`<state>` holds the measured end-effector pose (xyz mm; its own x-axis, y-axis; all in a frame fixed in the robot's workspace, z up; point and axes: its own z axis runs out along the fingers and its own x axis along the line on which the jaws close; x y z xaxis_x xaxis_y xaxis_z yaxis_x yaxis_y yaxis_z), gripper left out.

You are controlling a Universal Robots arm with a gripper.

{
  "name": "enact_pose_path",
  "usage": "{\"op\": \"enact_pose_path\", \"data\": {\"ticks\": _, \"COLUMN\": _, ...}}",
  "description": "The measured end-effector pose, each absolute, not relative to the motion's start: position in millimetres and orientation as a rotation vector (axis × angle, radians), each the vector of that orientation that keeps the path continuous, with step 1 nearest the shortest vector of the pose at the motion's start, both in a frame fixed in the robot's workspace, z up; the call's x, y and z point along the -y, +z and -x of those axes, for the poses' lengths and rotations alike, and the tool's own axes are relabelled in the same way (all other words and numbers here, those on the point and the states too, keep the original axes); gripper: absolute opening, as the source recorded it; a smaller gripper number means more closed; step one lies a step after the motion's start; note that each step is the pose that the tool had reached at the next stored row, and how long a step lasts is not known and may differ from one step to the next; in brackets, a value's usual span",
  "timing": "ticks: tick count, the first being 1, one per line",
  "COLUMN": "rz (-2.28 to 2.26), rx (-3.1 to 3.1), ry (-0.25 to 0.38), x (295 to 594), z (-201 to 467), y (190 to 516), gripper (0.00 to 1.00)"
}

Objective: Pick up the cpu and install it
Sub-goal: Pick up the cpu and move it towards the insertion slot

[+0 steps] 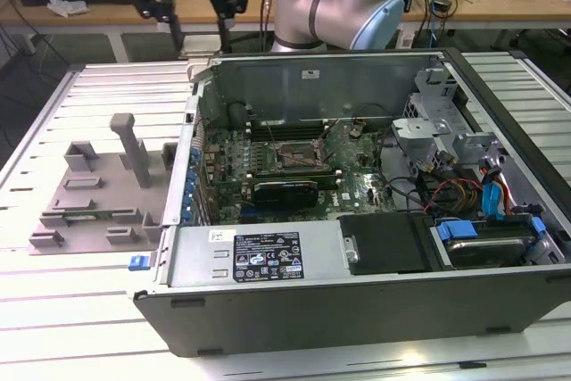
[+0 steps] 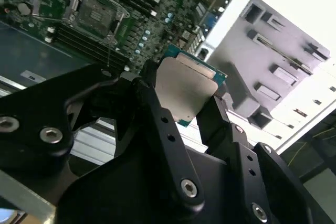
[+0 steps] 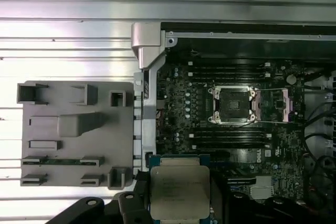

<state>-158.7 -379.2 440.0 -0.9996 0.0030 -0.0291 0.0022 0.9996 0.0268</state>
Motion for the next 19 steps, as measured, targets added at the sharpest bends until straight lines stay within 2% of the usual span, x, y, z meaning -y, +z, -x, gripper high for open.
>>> {"op": "enact_pose_path", "data": {"ticks": 7, "rz": -0.004, "rx": -3.113, "ry": 0.042, "x": 379.8, "z": 114.8, "y": 440.0, "gripper": 0.55}}
{"op": "enact_pose_path", "data": {"ticks": 13, "rz": -0.004, "rx": -3.113, "ry": 0.042, "x": 379.8, "z": 111.5, "y": 439.5, "gripper": 0.55}}
{"op": "enact_pose_path", "data": {"ticks": 19, "rz": -0.004, "rx": -3.114, "ry": 0.042, "x": 379.8, "z": 105.0, "y": 423.3, "gripper": 0.55}}
